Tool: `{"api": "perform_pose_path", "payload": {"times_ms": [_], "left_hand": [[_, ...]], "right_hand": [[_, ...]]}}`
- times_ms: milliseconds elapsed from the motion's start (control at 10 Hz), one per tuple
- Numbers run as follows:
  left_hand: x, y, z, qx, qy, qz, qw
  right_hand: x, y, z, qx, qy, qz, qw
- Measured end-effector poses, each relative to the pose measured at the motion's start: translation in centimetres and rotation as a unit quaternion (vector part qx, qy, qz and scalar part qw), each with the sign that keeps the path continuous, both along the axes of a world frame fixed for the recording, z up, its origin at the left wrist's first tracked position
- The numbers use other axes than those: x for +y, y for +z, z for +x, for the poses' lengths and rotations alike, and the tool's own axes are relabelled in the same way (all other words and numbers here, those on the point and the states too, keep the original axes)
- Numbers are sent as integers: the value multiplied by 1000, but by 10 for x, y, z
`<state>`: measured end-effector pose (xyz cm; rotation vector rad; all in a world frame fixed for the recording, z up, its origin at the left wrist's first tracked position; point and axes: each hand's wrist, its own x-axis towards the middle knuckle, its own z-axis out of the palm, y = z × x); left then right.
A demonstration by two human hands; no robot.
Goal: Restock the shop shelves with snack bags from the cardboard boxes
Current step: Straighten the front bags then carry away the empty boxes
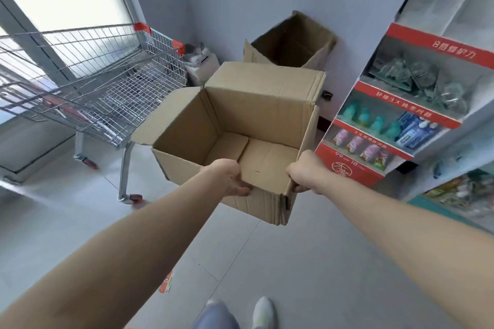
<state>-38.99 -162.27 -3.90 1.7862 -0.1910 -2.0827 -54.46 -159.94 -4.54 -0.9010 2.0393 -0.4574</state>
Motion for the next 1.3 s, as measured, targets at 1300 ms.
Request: {"api": "perform_pose_path", "payload": {"times_ms": [1300], "left_hand": [[-299,-516,-50,-90,-241,-38,966]], "right_hand": [[-282,-542,-101,115,-163,133,971]]}}
